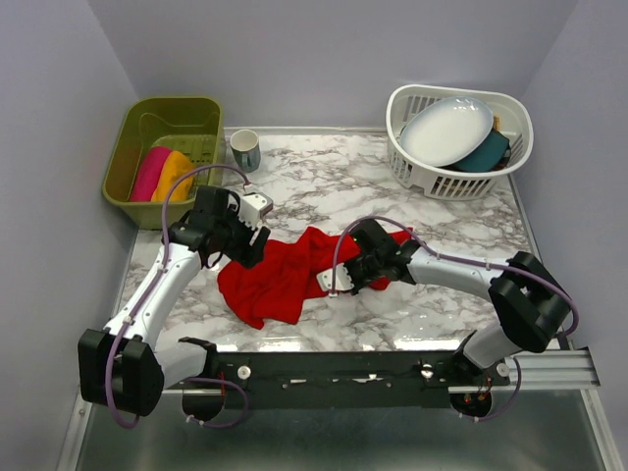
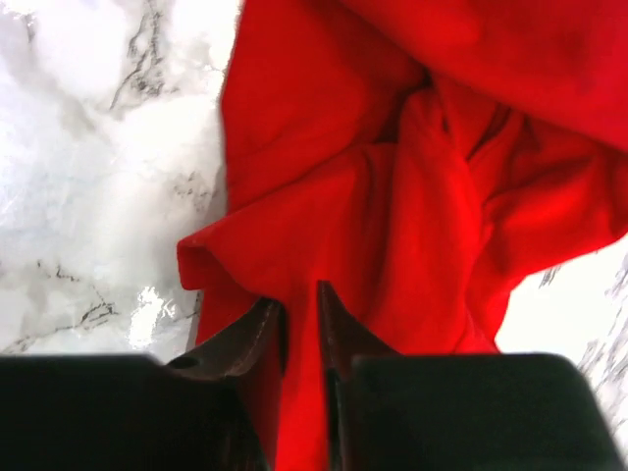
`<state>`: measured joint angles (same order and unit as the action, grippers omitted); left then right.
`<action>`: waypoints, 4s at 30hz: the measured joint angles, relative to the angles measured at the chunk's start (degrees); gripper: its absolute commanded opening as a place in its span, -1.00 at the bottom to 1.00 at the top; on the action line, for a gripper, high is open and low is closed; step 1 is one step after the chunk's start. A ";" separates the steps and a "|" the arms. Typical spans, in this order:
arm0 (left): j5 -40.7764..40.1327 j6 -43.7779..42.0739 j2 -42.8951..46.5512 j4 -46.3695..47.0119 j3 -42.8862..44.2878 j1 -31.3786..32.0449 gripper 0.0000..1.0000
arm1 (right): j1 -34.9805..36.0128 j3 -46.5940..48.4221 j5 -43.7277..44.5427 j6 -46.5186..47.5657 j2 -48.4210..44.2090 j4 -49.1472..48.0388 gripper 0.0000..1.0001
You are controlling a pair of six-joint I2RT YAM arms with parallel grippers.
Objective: Roll the t-shirts
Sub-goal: Move the T-shirt to the center of the board, then flatten out the T-shirt at the center of the board.
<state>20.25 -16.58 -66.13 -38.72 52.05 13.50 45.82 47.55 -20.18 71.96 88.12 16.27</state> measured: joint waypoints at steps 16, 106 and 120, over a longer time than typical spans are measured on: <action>7.34 -12.15 -0.96 -3.43 -5.40 9.11 0.47 | -14.25 15.47 1.36 -27.10 0.35 1.81 -0.99; 2.64 21.68 -20.63 -0.02 48.13 9.11 0.97 | -33.20 22.75 -1.60 -55.63 -21.70 22.56 0.39; 8.26 51.41 -36.85 -1.25 61.51 -1.70 0.98 | -33.20 17.00 -8.52 -47.41 -12.85 21.05 0.39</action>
<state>28.51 34.83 -102.98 -39.97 113.56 11.79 12.62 64.55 -28.71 24.56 75.26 37.32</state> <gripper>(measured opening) 0.988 0.693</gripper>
